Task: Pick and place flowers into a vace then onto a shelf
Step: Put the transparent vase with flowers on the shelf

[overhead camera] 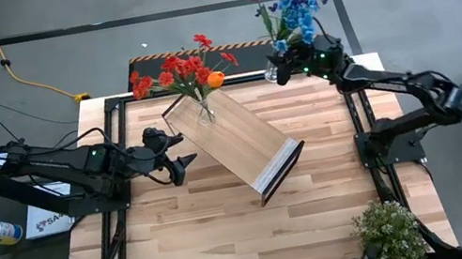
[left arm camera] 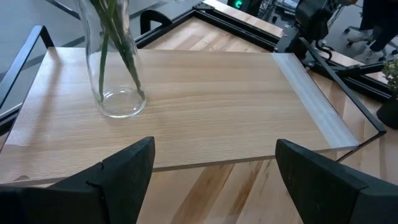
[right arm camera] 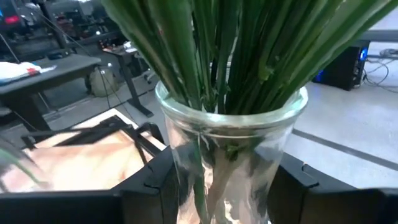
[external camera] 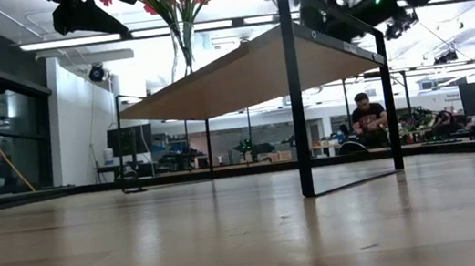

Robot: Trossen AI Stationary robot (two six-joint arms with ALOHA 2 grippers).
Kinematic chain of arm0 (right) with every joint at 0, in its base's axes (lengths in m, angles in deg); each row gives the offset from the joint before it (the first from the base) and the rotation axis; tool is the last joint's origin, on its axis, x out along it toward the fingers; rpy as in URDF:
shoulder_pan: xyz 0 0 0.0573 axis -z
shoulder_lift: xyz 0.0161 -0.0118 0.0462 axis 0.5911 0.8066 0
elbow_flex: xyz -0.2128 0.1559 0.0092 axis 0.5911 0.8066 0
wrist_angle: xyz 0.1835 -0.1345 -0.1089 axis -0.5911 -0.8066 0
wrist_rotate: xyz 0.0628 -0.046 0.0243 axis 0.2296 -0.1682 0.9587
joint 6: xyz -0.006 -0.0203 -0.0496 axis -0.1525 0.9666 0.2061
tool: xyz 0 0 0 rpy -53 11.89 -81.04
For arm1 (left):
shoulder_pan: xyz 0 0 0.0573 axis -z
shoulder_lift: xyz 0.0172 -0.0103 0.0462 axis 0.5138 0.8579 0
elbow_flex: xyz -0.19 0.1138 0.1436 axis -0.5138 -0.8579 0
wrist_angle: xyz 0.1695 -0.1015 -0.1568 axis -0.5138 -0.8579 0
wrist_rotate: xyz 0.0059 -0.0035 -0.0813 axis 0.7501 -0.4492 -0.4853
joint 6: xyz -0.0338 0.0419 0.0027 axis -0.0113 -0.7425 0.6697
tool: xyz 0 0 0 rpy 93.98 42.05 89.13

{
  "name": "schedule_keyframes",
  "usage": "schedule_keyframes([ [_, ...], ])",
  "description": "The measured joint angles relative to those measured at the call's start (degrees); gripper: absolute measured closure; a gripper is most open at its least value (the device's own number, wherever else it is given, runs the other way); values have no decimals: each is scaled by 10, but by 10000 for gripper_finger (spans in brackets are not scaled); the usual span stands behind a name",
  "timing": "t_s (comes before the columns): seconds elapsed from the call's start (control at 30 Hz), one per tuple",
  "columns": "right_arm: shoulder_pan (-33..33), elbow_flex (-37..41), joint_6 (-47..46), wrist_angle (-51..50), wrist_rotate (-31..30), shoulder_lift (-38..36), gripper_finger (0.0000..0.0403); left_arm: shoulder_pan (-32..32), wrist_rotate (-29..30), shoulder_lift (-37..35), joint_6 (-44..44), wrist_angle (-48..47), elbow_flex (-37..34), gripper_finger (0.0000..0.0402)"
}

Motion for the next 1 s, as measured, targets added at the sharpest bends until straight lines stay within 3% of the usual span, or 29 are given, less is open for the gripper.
schedule_keyframes([
  [0.17, 0, 0, 0, -59, 2, -72, 243, 0, 0, 0, 0, 0, 0, 34],
  [0.3, 0, 0, 0, -100, 40, -125, 243, 0, 0, 0, 0, 0, 0, 34],
  [0.63, -1, 0, 29, -171, 205, -226, 243, 0, -3, 0, 0, -4, 0, 34],
  [0.83, -1, 0, 55, -171, 347, -234, 243, 0, -4, 0, 0, -17, 0, 34],
  [1.0, -2, 0, 71, -169, 416, -223, 243, 0, -4, 0, 0, -18, 0, 34],
])
